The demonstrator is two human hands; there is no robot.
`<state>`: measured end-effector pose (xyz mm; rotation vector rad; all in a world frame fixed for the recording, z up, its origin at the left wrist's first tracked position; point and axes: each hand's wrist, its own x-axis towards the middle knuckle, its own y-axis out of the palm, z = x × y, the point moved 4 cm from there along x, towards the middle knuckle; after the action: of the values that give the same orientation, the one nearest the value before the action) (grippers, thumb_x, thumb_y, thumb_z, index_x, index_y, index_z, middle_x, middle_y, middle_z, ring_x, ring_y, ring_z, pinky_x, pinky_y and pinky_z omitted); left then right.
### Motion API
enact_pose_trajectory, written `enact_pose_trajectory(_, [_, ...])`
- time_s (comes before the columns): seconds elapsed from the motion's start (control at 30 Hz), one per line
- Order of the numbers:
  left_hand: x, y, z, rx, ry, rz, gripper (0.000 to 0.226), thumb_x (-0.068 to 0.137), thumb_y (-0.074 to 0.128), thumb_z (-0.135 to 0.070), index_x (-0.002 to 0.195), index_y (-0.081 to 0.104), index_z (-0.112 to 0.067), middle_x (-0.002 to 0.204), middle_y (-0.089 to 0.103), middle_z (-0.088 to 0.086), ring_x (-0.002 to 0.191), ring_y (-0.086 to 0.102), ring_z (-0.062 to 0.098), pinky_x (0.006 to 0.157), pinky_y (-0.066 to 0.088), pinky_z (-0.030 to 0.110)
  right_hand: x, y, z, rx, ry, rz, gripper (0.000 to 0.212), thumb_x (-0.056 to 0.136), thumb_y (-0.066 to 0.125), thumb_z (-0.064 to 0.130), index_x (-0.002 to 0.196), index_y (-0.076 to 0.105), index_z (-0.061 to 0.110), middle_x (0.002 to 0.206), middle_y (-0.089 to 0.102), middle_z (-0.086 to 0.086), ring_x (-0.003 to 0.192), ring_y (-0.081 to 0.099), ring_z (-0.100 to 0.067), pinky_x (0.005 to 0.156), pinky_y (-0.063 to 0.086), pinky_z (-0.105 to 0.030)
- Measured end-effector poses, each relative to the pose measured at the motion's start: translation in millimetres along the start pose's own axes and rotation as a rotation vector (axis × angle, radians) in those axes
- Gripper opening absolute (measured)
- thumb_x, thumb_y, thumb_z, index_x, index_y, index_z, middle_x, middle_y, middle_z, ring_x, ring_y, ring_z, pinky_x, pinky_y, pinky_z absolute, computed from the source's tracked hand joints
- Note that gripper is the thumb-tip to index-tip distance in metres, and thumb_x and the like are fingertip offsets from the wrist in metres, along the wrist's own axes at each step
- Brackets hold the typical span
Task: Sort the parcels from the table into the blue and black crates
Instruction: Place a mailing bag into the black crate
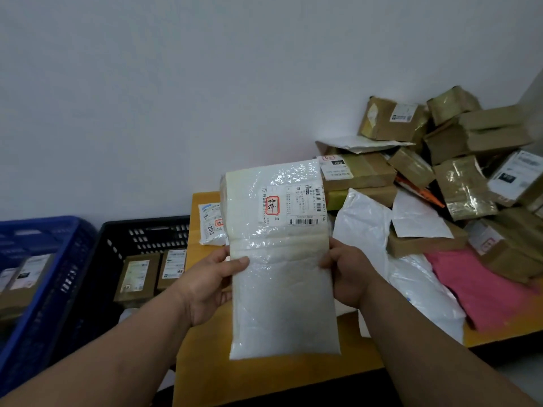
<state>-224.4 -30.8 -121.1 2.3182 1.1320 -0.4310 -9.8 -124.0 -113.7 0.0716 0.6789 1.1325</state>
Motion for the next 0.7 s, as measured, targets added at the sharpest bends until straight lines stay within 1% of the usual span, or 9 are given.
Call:
enact_pose_trajectory(0.1, [-6,-14,0,0.008,0.009,0.013,0.05,0.073,0.071,-0.019,0.122,0.062,-0.025,0.115,0.071,0.005,0.105,0.066,0.024,0.072,0.054,0.033,7,13,-7,-0.021,0.017,0.001,0.06,0.075,0.031,-0.016,0.112,0.068,0.014,0.103,0.073,-0.018,0.083,0.073,-0.035,0.064,0.059,-0.044])
enact_pose_trajectory(0.2, [-10,-36,-2,0.035,0.0,-0.005,0.045,0.075,0.071,-0.021,0.12,0.065,-0.024,0.113,0.072,0.004,0.104,0.067,0.022,0.072,0.053,0.033,15,37,-13,-0.14,0.017,-0.016,0.059,0.079,0.033,-0.015,0.119,0.065,0.013,0.115,0.068,-0.02,0.104,0.064,-0.042,0.086,0.054,-0.055])
enact_pose_trajectory(0.3, [-13,-69,-5,0.013,0.002,-0.081,0.039,0.076,0.071,-0.023,0.115,0.067,-0.022,0.109,0.073,0.006,0.095,0.069,0.021,0.069,0.052,0.034,30,68,-24,-0.27,0.027,-0.02,0.047,0.086,0.041,-0.008,0.122,0.063,0.013,0.117,0.068,-0.017,0.111,0.062,-0.039,0.099,0.048,-0.056])
enact_pose_trajectory(0.37, [-17,-97,-7,-0.057,0.017,-0.167,0.033,0.082,0.07,-0.019,0.114,0.067,-0.021,0.106,0.074,0.005,0.087,0.069,0.02,0.062,0.053,0.03,41,91,-34,-0.369,0.047,-0.029,0.035,0.089,0.05,0.001,0.12,0.062,0.012,0.114,0.07,-0.014,0.107,0.064,-0.036,0.095,0.052,-0.052])
enact_pose_trajectory(0.43, [-23,-129,-8,-0.124,0.025,-0.25,0.031,0.086,0.068,-0.016,0.117,0.064,-0.02,0.105,0.073,0.004,0.085,0.067,0.019,0.06,0.052,0.029,53,115,-48,-0.462,0.073,-0.049,0.024,0.09,0.058,0.008,0.113,0.063,0.015,0.109,0.07,-0.011,0.096,0.067,-0.03,0.076,0.056,-0.042])
enact_pose_trajectory(0.47, [-26,-145,-9,-0.148,0.028,-0.282,0.032,0.087,0.068,-0.016,0.118,0.063,-0.019,0.105,0.073,0.005,0.085,0.066,0.02,0.062,0.052,0.03,58,126,-56,-0.504,0.093,-0.063,0.02,0.09,0.061,0.012,0.108,0.063,0.018,0.108,0.069,-0.009,0.092,0.066,-0.027,0.069,0.053,-0.036])
enact_pose_trajectory(0.5, [-30,-162,-10,-0.167,0.03,-0.31,0.032,0.087,0.068,-0.015,0.119,0.062,-0.019,0.104,0.073,0.005,0.085,0.066,0.021,0.063,0.052,0.031,64,138,-64,-0.542,0.11,-0.078,0.019,0.089,0.063,0.015,0.107,0.062,0.02,0.109,0.067,-0.008,0.092,0.064,-0.025,0.067,0.05,-0.033])
enact_pose_trajectory(0.6, [-39,-211,-14,-0.212,0.033,-0.38,0.031,0.086,0.068,-0.015,0.116,0.063,-0.02,0.099,0.074,0.002,0.085,0.066,0.021,0.067,0.052,0.033,83,174,-89,-0.668,0.126,-0.107,0.03,0.086,0.067,0.021,0.116,0.06,0.019,0.113,0.064,-0.006,0.098,0.061,-0.025,0.077,0.05,-0.036])
enact_pose_trajectory(0.7, [-45,-256,-17,-0.237,0.031,-0.398,0.032,0.086,0.069,-0.014,0.117,0.063,-0.021,0.102,0.075,0.002,0.093,0.068,0.023,0.071,0.055,0.035,103,219,-111,-0.748,0.079,-0.086,0.047,0.088,0.066,0.03,0.132,0.053,0.021,0.122,0.056,0.002,0.105,0.055,-0.022,0.091,0.047,-0.04])
